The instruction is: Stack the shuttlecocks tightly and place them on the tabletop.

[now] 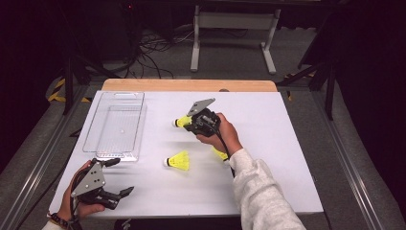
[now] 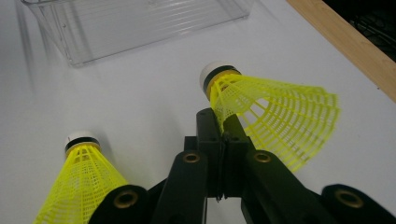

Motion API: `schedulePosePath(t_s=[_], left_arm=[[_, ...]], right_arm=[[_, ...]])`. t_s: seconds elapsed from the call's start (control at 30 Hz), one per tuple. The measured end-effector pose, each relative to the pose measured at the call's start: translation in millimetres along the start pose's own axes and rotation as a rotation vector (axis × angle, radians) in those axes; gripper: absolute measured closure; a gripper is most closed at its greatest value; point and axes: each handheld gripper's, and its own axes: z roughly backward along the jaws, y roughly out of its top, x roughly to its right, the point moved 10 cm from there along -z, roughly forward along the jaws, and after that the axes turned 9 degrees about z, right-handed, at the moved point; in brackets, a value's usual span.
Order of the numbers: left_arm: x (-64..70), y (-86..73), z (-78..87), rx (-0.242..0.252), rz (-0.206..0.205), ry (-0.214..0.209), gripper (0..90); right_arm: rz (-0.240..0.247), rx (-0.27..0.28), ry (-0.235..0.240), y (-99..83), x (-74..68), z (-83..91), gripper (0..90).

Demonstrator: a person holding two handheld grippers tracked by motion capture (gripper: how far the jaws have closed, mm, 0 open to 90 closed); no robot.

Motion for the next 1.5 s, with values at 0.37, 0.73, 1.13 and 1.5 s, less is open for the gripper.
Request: schedulePosePath(t_s=[0.37, 0.73, 1.13, 1.5], left_arm=[[0.2, 0.0, 0.0, 0.000, -0.001, -0.001, 4.2], [0.1, 0.1, 0.0, 0.000, -0.002, 0.001, 4.2], [-0.1, 0.0, 0.2, -0.003, -0.004, 0.006, 4.2], [-0.3, 0.3, 1.1, -0.002, -0.005, 0.009, 4.2]], right_arm=[[0.000, 0.036, -0.025, -5.3, -4.7, 20.9, 89.9], [0.012, 0.081, -0.040, -12.8, -16.7, 42.9, 89.9], [0.015, 0.110, -0.028, -23.7, -36.5, 56.4, 89.9], [0.014, 0.095, 0.004, -44.3, -55.9, 56.5, 89.9]])
